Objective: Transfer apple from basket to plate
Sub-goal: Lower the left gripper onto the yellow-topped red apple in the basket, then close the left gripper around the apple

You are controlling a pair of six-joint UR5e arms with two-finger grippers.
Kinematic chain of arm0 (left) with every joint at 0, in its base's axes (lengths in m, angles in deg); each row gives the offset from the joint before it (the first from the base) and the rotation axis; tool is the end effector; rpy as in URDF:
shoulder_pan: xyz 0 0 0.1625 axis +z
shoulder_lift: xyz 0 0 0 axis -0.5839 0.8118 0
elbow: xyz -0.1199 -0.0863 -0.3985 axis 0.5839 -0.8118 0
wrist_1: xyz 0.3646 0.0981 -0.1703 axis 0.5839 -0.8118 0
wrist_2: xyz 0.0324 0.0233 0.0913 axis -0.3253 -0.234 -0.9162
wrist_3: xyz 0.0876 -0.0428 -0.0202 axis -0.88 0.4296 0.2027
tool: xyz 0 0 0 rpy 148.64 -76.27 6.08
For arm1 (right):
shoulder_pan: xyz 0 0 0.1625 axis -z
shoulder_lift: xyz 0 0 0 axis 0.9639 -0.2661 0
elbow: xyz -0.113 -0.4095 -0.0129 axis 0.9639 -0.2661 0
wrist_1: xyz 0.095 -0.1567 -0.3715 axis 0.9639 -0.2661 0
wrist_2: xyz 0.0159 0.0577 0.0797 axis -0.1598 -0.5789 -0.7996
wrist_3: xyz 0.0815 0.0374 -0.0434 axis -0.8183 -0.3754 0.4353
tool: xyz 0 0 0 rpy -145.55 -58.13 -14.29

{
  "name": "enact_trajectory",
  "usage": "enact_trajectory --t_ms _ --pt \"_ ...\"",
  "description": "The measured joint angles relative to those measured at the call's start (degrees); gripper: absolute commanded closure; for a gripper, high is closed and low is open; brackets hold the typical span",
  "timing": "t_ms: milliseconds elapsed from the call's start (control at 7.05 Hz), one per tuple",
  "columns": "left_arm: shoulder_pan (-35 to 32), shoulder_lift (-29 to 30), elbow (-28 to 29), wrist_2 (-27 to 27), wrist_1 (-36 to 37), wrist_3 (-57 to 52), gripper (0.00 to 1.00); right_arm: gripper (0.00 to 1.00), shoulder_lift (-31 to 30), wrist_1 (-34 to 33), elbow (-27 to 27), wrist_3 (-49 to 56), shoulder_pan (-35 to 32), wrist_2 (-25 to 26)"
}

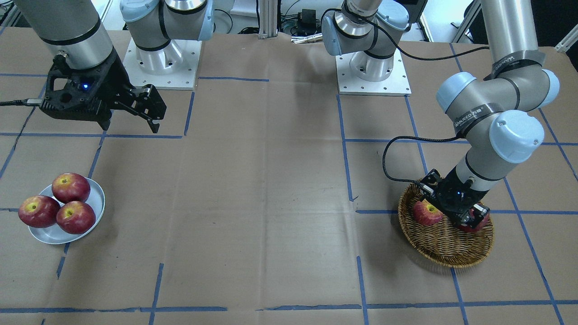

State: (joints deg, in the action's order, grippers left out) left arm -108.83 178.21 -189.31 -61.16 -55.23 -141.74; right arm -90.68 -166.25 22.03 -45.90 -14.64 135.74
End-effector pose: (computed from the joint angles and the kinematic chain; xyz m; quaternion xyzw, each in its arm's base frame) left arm 0.0403 -0.5823 0.2573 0.4082 0.9122 -0.0150 0.0310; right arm 0.1276 -0.5042 0.4729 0.0298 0.9994 -0.0156 0.0066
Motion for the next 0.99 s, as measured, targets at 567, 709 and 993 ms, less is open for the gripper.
enact_trajectory --t_ms 567,709,993 --pt "0.32 1.03 -2.64 -0.26 1.45 -0.12 0.02 0.00 0.00 0.00 0.03 0.00 0.00 -0.15" --pt "0.35 1.79 -2.73 -0.21 1.66 -0.14 0.02 0.00 0.00 0.04 -0.04 0.00 0.00 -0.16" --pt "0.40 3.07 -2.87 -0.15 1.89 -0.17 0.02 0.00 0.00 0.07 -0.10 0.00 0.00 -0.16"
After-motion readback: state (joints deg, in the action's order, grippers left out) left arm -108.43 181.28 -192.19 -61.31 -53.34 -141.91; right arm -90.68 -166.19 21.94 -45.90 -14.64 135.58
